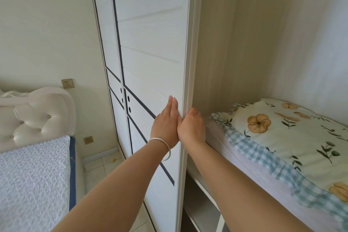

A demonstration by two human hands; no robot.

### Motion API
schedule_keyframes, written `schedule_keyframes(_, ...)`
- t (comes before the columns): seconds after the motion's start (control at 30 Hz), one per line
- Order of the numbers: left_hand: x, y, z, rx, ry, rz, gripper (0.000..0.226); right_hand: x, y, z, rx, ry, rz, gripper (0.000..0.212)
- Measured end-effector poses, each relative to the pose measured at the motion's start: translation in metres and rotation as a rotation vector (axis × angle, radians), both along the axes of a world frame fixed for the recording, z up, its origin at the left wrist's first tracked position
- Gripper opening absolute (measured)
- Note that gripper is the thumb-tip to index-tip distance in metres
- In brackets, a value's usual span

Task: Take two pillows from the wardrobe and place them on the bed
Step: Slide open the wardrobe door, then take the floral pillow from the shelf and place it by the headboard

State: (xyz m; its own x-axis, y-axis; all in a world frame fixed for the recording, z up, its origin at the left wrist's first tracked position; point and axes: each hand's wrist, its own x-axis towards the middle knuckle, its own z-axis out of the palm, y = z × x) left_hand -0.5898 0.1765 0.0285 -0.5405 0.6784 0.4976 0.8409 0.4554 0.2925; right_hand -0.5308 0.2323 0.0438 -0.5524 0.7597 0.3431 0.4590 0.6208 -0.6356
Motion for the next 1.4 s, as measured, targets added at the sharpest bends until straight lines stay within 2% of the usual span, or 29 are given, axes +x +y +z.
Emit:
schedule_keyframes(0.27, -0.001, 0.002, -0.003, 0.015, -0.002, -0.009, 0.071, -0.001, 0.002, -0.001, 0.030, -0.002, -0.002, 0.053)
schedule_keyframes(0.47, 0.008, -0.002, 0.001, 0.029, 0.076, 0.032, 0.067, 0.008, 0.004, 0.002, -0.054, 0.008, 0.046, 0.044)
schedule_keyframes(0.53, 0.016, -0.004, 0.002, 0.138, 0.141, 0.052, 0.062, 0.015, 0.003, 0.003, -0.059, 0.034, 0.053, 0.048)
schedule_keyframes(0.67, 0.030, 0.000, -0.006, 0.340, 0.385, 0.006, 0.053, 0.033, 0.001, 0.002, -0.047, 0.148, 0.061, 0.047)
schedule_keyframes(0.87, 0.051, 0.029, -0.011, 0.402, 0.551, -0.170, 0.045, 0.072, 0.022, -0.006, 0.118, 0.167, 0.046, 0.027)
schedule_keyframes(1.03, 0.087, 0.070, -0.013, 0.310, 0.463, -0.286, 0.034, 0.111, 0.056, -0.012, 0.089, 0.182, -0.074, 0.026)
schedule_keyframes(1.2, 0.127, 0.106, -0.026, 0.186, 0.250, -0.448, 0.045, 0.152, 0.089, -0.029, 0.063, 0.116, -0.209, 0.028)
schedule_keyframes(1.3, 0.146, 0.123, -0.039, 0.140, 0.206, -0.516, 0.056, 0.173, 0.101, -0.044, 0.094, 0.044, -0.295, 0.029)
schedule_keyframes(1.4, 0.160, 0.140, -0.051, 0.127, 0.171, -0.572, 0.055, 0.191, 0.112, -0.056, 0.109, -0.007, -0.360, 0.028)
